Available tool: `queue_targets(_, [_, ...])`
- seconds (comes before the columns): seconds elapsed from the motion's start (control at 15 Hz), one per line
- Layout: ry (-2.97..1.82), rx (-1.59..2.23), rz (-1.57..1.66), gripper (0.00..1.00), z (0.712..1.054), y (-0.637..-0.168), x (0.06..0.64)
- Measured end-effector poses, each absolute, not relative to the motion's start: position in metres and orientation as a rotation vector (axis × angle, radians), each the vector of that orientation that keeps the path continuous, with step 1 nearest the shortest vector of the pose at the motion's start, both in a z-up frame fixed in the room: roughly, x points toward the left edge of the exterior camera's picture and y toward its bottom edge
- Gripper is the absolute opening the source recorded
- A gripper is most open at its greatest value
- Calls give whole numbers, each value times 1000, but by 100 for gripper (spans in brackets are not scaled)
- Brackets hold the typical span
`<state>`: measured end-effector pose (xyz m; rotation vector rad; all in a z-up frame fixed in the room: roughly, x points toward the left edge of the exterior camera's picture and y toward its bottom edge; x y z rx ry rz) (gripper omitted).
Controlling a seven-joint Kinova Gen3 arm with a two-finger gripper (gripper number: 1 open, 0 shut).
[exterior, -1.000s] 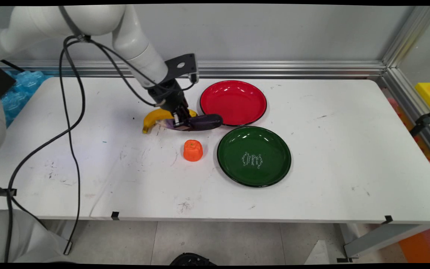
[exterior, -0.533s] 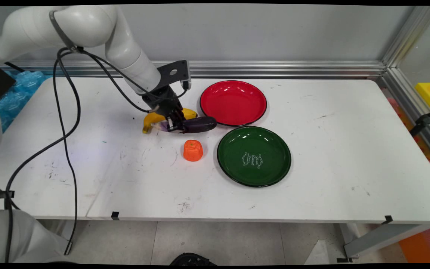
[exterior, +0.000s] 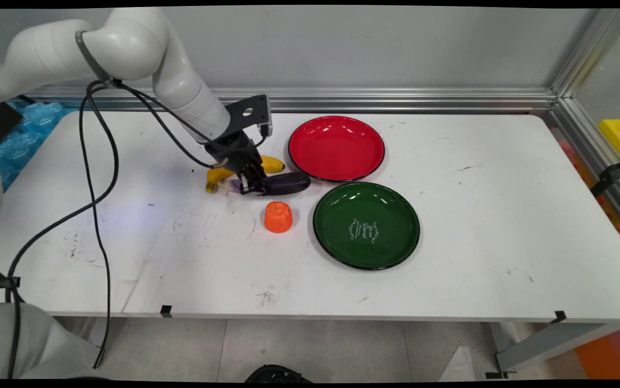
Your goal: Place the picked object on the table
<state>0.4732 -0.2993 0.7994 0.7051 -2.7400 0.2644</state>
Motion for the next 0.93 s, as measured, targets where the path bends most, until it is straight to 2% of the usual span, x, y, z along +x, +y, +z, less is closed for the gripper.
queue_targets(0.47, [-2722,709,265,0,786,-305,476])
queue_targets(0.53, [-2718,714,266,100,785,-307,476])
queue_targets(0.93, [-2700,726,268,100,786,-317,472])
